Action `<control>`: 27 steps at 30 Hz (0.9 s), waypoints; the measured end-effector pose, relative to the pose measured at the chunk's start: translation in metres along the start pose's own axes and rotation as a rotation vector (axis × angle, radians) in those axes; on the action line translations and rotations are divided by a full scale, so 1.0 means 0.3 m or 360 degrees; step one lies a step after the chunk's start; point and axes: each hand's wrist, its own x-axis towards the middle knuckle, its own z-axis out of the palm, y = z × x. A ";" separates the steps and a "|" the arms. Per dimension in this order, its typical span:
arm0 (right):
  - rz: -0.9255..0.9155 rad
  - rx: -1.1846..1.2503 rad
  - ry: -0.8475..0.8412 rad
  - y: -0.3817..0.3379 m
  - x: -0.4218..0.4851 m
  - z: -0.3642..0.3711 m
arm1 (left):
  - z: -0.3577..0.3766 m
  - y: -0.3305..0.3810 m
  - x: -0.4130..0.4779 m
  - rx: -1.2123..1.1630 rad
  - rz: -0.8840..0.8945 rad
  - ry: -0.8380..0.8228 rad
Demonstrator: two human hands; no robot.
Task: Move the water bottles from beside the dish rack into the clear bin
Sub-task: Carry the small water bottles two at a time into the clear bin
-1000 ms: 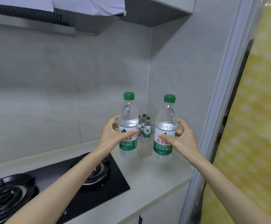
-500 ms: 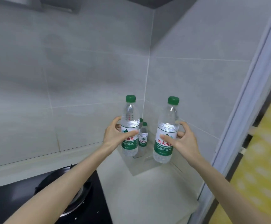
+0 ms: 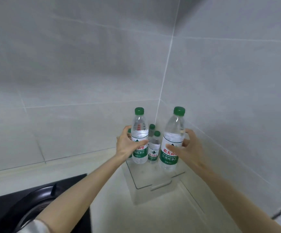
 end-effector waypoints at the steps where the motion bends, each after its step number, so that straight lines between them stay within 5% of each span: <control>1: 0.0023 0.0023 -0.0008 0.027 0.039 0.022 | 0.020 -0.029 0.033 0.0014 -0.0034 0.0012; 12: 0.0349 0.0192 -0.0020 0.354 0.322 0.268 | 0.162 -0.258 0.218 0.0234 -0.0199 0.0032; 27: 0.0315 0.0123 -0.0048 0.577 0.392 0.545 | 0.281 -0.445 0.283 0.0410 -0.0379 0.0111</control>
